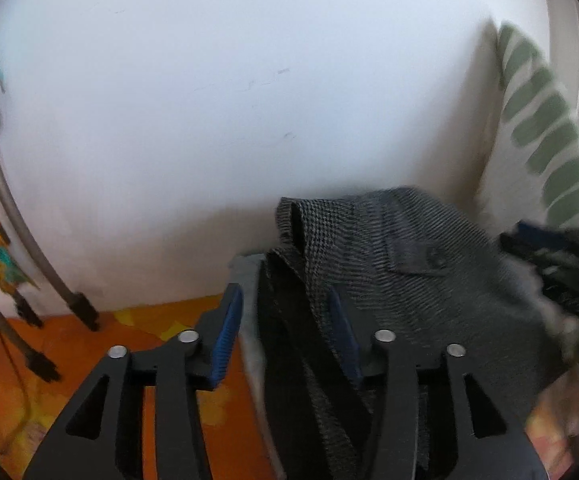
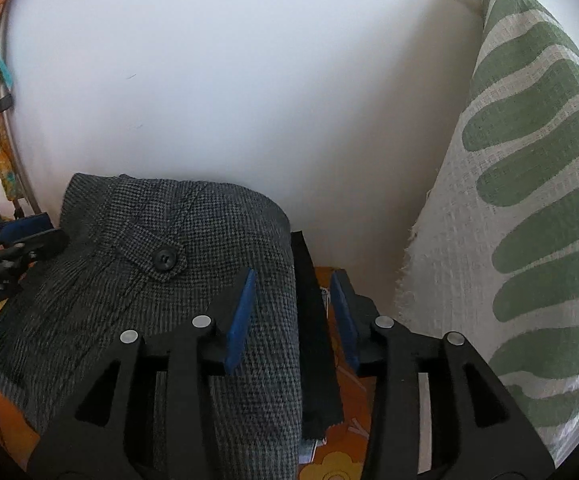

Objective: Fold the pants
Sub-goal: 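Carry the held shorts toward the clothes stack beside the striped pillow, then lower the shorts onto the clothes stack and open both tools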

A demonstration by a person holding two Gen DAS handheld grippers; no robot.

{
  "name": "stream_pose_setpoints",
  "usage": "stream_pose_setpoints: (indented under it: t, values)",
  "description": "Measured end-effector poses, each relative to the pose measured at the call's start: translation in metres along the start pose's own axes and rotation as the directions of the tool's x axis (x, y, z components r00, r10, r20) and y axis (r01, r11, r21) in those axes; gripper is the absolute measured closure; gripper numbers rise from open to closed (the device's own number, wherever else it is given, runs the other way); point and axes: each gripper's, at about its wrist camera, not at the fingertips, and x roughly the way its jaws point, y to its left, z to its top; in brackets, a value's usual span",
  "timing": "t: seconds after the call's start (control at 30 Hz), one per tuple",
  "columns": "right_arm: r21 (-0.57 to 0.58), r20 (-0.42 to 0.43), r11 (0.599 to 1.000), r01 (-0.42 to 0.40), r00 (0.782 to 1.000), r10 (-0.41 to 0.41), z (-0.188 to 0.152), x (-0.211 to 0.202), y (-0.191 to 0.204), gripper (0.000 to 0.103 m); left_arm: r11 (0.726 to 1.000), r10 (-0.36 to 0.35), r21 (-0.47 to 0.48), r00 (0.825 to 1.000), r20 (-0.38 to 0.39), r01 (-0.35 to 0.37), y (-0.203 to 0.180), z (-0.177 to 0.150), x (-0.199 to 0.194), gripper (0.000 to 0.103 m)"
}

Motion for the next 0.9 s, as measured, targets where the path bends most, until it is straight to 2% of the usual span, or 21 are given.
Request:
stream_pose_setpoints:
  t: [0.27, 0.37, 0.53, 0.6, 0.9]
  values:
    - [0.003, -0.004, 1.0, -0.016, 1.0, 0.016, -0.01, -0.024, 0.001, 0.063, 0.999, 0.039, -0.025, 0.999, 0.002, -0.039, 0.008, 0.003, -0.009, 0.053]
    - [0.011, 0.002, 1.0, -0.025, 1.0, 0.025, -0.018, -0.045, 0.004, 0.063, 0.999, 0.017, -0.05, 1.0, 0.016, -0.016, 0.013, 0.005, -0.027, 0.053]
    - [0.018, 0.033, 0.999, -0.04, 0.999, 0.039, -0.018, -0.085, 0.016, 0.061, 0.999, -0.018, -0.037, 0.998, 0.052, 0.02, 0.011, 0.004, -0.072, 0.053]
    - [0.026, 0.049, 0.999, -0.047, 0.998, 0.046, -0.017, -0.099, 0.02, 0.056, 0.999, -0.028, -0.026, 0.997, 0.07, 0.03, 0.009, 0.004, -0.092, 0.053]
    - [0.056, 0.135, 0.995, -0.087, 0.988, 0.079, -0.015, -0.174, 0.041, 0.052, 0.997, -0.082, 0.019, 0.985, 0.151, 0.08, 0.002, 0.008, -0.184, 0.053]
